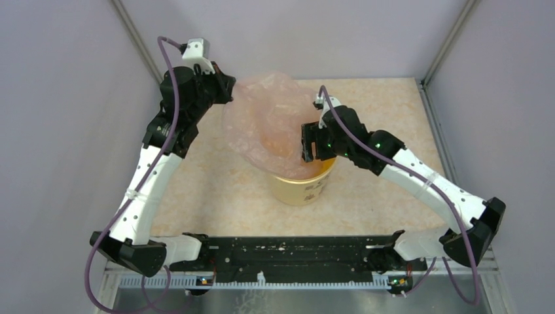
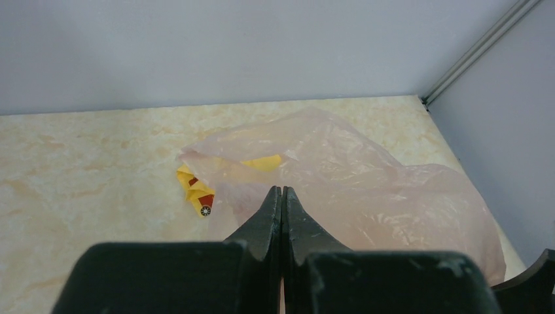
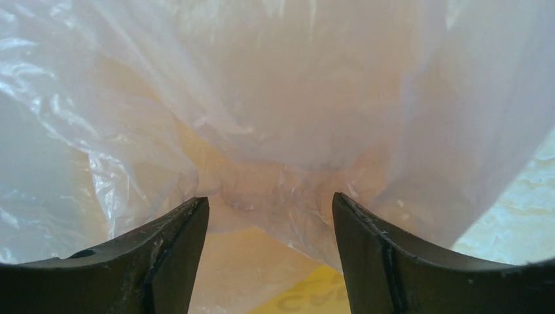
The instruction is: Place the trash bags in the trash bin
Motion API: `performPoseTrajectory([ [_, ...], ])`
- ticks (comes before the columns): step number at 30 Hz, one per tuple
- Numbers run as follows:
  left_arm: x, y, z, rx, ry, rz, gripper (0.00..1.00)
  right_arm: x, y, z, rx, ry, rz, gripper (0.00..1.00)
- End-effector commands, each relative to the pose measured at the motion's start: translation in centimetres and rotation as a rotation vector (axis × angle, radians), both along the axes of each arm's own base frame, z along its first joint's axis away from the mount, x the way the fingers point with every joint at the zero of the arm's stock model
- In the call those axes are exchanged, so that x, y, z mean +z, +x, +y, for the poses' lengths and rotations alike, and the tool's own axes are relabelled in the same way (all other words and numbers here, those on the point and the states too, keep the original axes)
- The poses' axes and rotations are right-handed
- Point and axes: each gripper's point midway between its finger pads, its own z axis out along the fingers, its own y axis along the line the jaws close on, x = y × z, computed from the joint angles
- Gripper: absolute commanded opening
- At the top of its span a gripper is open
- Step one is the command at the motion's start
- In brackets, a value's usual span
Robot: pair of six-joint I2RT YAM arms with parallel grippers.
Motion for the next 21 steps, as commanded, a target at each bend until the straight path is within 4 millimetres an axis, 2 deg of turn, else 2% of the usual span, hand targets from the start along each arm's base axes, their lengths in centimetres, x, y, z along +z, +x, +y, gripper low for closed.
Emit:
performPoseTrajectory([
  [1,3.3,0.0,-0.3,-0.020,-0.044,-0.092,0.00,5.1,-0.8,-1.0,-0.002,0.055,-0.091,0.71],
  [10,3.2,0.1,-0.2,-0.014,-0.036,-0.092,0.00,7.1,-1.8,-2.0,0.004,0.066,-0.112,0.78],
  [13,3.2,0.0,-0.3,-0.017,-0.034,-0.092,0.00,8.4,-1.9,-2.3,0.006,0.075,-0.139,0.80],
  [21,3.1,0.1,-0.3,-0.020,-0.030,-0.090,0.00,11.4,-0.9,-2.3,0.017,0.055,-0.220,0.85],
])
